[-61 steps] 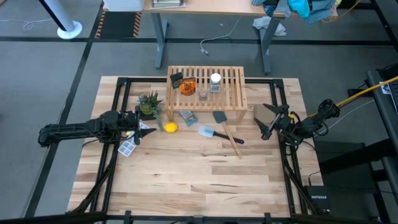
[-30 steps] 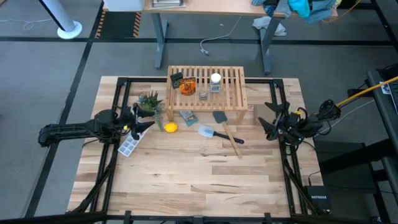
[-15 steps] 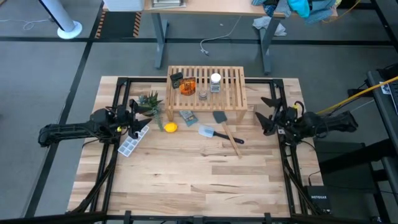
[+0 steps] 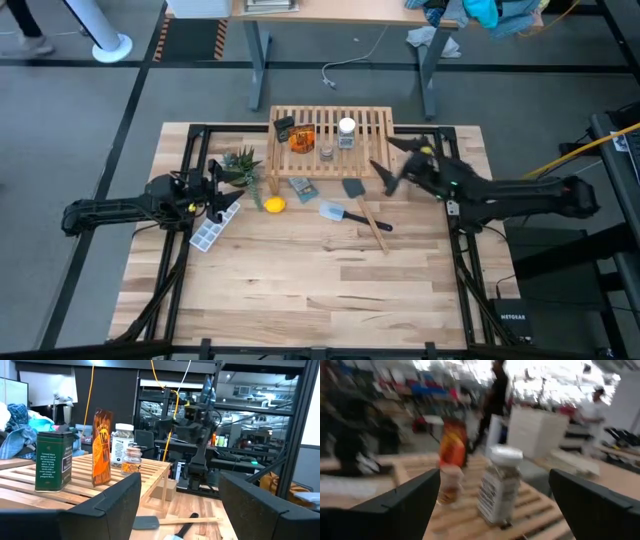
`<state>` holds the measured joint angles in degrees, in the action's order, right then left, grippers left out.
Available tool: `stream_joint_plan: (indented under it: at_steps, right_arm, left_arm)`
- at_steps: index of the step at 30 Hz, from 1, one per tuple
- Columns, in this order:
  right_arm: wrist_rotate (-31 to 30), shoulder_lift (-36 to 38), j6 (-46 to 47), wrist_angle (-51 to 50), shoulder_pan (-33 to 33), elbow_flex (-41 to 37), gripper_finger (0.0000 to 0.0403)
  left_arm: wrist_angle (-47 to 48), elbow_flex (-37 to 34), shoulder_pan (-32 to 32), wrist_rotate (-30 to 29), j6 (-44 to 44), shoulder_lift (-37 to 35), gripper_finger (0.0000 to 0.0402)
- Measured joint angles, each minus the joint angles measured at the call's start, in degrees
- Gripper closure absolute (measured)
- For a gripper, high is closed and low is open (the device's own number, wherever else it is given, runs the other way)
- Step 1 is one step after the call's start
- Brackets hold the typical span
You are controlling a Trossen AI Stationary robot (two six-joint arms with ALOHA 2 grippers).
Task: Shelf spices
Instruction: Remove the white seasoning bottle from the shelf
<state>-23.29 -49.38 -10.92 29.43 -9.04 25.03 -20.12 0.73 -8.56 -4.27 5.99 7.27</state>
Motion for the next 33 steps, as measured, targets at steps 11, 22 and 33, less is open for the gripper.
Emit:
stream_joint_plan:
  at_steps: [11,22,33]
  right_arm:
    - [2.1,-11.7,0.0,-2.8,-5.0,8.3,0.0023]
    - [10.3,-12.7,0.1,-3.7,-11.4,8.4,0.0023]
    - [30.7,-19.1,3.1,2.1,-22.8,8.4,0.0023]
  left_arm:
    - [3.4,0.0,0.0,0.0,0.2,0.0,0.0144]
    - [6.2,-0.1,0.0,0.0,1.5,0.0,0.0144]
    - [6.3,-0.2,0.0,0.0,2.6,0.0,0.0144]
